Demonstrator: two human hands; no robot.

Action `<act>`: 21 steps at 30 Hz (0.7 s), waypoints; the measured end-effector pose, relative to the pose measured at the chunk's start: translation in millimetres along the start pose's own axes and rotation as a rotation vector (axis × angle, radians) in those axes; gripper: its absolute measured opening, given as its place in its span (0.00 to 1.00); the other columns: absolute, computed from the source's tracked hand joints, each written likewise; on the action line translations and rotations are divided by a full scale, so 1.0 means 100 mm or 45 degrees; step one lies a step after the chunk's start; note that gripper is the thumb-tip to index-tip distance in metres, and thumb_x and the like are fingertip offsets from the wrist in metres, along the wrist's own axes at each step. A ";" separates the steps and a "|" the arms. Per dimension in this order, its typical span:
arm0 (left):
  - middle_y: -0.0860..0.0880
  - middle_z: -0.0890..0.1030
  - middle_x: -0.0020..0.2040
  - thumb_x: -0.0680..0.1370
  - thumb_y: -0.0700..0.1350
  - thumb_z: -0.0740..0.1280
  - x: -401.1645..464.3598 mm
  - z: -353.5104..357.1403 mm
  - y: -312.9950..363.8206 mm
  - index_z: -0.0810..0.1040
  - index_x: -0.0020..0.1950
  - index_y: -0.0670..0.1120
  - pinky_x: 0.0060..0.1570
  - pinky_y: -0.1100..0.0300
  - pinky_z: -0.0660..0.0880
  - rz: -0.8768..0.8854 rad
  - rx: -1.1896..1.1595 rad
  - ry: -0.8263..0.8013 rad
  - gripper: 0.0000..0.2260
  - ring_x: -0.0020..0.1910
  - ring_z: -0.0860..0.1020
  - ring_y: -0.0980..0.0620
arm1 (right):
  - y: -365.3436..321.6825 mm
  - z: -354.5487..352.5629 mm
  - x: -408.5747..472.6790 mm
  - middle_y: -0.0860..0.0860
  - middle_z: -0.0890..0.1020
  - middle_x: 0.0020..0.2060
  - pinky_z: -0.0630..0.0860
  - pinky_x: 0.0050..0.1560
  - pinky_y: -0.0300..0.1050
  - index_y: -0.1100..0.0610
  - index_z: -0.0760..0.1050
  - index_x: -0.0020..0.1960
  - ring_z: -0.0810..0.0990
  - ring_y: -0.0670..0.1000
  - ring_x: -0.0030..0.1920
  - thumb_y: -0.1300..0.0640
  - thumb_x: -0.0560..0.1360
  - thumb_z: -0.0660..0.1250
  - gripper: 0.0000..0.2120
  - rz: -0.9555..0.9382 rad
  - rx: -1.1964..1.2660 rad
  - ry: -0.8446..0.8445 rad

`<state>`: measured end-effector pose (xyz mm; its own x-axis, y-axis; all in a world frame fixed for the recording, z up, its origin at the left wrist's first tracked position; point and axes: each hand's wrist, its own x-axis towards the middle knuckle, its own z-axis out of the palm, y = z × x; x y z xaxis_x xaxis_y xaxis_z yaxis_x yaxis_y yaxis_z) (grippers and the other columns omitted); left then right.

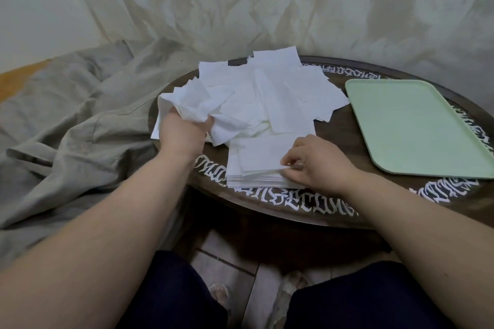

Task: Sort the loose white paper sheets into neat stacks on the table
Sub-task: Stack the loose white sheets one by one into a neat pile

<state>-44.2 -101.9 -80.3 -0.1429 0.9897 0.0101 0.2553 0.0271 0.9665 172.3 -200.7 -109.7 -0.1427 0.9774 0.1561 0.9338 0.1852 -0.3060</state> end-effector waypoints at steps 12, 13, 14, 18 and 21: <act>0.41 0.79 0.59 0.75 0.38 0.69 -0.06 -0.09 -0.14 0.75 0.60 0.38 0.59 0.55 0.72 0.240 0.304 0.031 0.15 0.60 0.76 0.44 | -0.06 0.00 -0.01 0.45 0.78 0.38 0.71 0.48 0.43 0.51 0.80 0.38 0.75 0.46 0.44 0.52 0.72 0.71 0.05 0.062 0.195 0.023; 0.41 0.79 0.59 0.75 0.38 0.69 -0.06 -0.09 -0.15 0.75 0.61 0.37 0.58 0.56 0.72 0.239 0.304 0.027 0.15 0.60 0.76 0.44 | -0.06 0.00 -0.01 0.44 0.78 0.38 0.70 0.47 0.41 0.51 0.80 0.38 0.75 0.45 0.43 0.52 0.72 0.71 0.05 0.062 0.214 0.014; 0.42 0.79 0.59 0.75 0.38 0.70 -0.06 -0.09 -0.16 0.75 0.61 0.37 0.58 0.57 0.71 0.234 0.285 0.024 0.16 0.60 0.76 0.44 | -0.06 0.00 -0.02 0.44 0.78 0.37 0.70 0.46 0.40 0.51 0.80 0.38 0.75 0.45 0.42 0.52 0.72 0.70 0.05 0.058 0.226 0.000; 0.43 0.79 0.60 0.73 0.39 0.72 -0.01 -0.09 -0.21 0.75 0.62 0.38 0.61 0.50 0.73 0.203 0.215 -0.009 0.18 0.61 0.76 0.44 | -0.05 0.00 -0.03 0.45 0.79 0.37 0.70 0.45 0.40 0.52 0.81 0.39 0.75 0.44 0.41 0.52 0.73 0.69 0.06 0.056 0.234 0.015; 0.44 0.79 0.60 0.72 0.40 0.73 0.01 -0.08 -0.24 0.74 0.63 0.39 0.61 0.49 0.73 0.174 0.188 -0.025 0.21 0.60 0.77 0.45 | -0.07 0.02 -0.01 0.44 0.77 0.36 0.68 0.44 0.42 0.51 0.81 0.38 0.72 0.45 0.43 0.52 0.73 0.69 0.06 0.047 0.204 0.158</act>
<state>-58.6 -102.3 -101.2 -0.0793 0.9881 0.1319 0.4088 -0.0884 0.9083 165.3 -203.1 -109.7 -0.0587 0.9656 0.2533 0.8722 0.1730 -0.4576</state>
